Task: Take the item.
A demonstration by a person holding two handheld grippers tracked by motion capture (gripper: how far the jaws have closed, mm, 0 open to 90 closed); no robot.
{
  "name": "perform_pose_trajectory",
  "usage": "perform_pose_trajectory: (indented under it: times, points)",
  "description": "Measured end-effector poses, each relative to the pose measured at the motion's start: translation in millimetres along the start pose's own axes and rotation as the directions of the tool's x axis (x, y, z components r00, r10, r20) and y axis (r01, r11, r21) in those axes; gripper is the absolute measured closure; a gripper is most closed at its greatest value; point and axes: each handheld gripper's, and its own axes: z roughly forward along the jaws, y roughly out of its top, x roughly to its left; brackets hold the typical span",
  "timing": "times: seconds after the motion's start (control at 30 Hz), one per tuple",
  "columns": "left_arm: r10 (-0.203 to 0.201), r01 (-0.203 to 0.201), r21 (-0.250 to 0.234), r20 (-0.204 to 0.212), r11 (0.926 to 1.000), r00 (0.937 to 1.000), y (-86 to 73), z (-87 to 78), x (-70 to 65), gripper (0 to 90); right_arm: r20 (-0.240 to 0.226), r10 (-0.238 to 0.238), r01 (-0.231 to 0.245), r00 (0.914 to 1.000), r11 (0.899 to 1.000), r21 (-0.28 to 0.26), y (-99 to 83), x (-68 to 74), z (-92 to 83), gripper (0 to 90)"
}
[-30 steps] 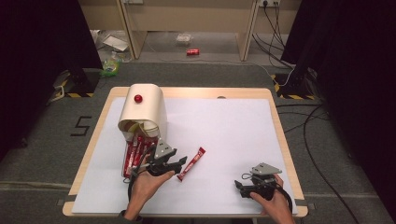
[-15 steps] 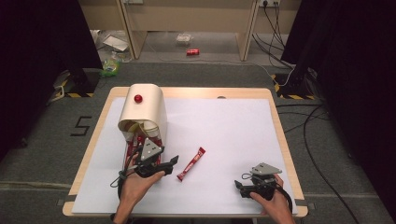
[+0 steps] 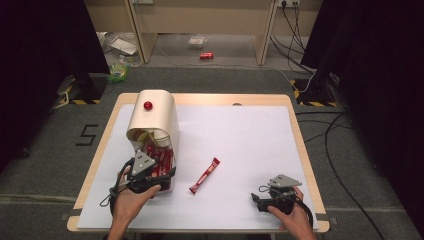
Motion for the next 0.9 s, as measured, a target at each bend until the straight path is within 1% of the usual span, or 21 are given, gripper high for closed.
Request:
perform_pose_trajectory:
  times: [0.23, 0.33, 0.47, 0.5, 0.53, 0.77, 0.8, 0.9]
  points:
    - [-0.001, 0.001, -0.009, -0.014, 1.0000, 0.9999, -5.1, -7.0, 8.9, 27.4, 0.000, 0.000, 0.000, 1.0000, 1.000, 0.000, 0.0, 0.0, 0.0, 13.2]
    - [-0.011, 0.011, -0.008, -0.022, 0.9999, 0.9997, -11.7, -9.0, 16.0, 26.5, 0.000, 0.000, 0.000, 1.0000, 1.000, 0.000, 0.0, 0.0, 0.0, 13.2]
    - [-0.018, 0.018, -0.018, -0.030, 0.9997, 0.9994, -13.5, -11.7, 19.9, 26.0, 0.000, 0.000, 0.000, 1.0000, 1.000, 0.000, 0.0, 0.0, 0.0, 13.2]
    - [-0.015, 0.014, -0.019, -0.030, 0.9997, 0.9994, -13.6, -13.0, 20.4, 26.0, 0.000, 0.000, 0.000, 1.0000, 1.000, 0.000, 0.0, 0.0, 0.0, 13.2]
    - [0.002, -0.002, -0.022, -0.034, 0.9998, 0.9994, -14.1, -15.4, 20.8, 26.0, 0.000, 0.000, 0.000, 1.0000, 1.000, 0.000, 0.0, 0.0, 0.0, 13.2]
    - [0.007, -0.008, -0.031, -0.038, 0.9995, 0.9992, -19.8, -21.5, 24.0, 25.7, 0.000, 0.000, 0.000, 1.0000, 1.000, 0.000, 0.0, 0.0, 0.0, 13.2]
    - [0.007, -0.008, -0.040, -0.044, 0.9992, 0.9990, -21.9, -24.1, 25.4, 25.2, 0.000, 0.000, 0.000, 1.0000, 1.000, 0.000, 0.0, 0.1, 0.0, 13.2]
    - [0.006, -0.008, -0.043, -0.048, 0.9991, 0.9988, -23.4, -27.5, 27.1, 25.1, 0.000, 0.000, 0.000, 1.0000, 1.000, -0.001, 0.0, 0.1, 0.0, 13.2]
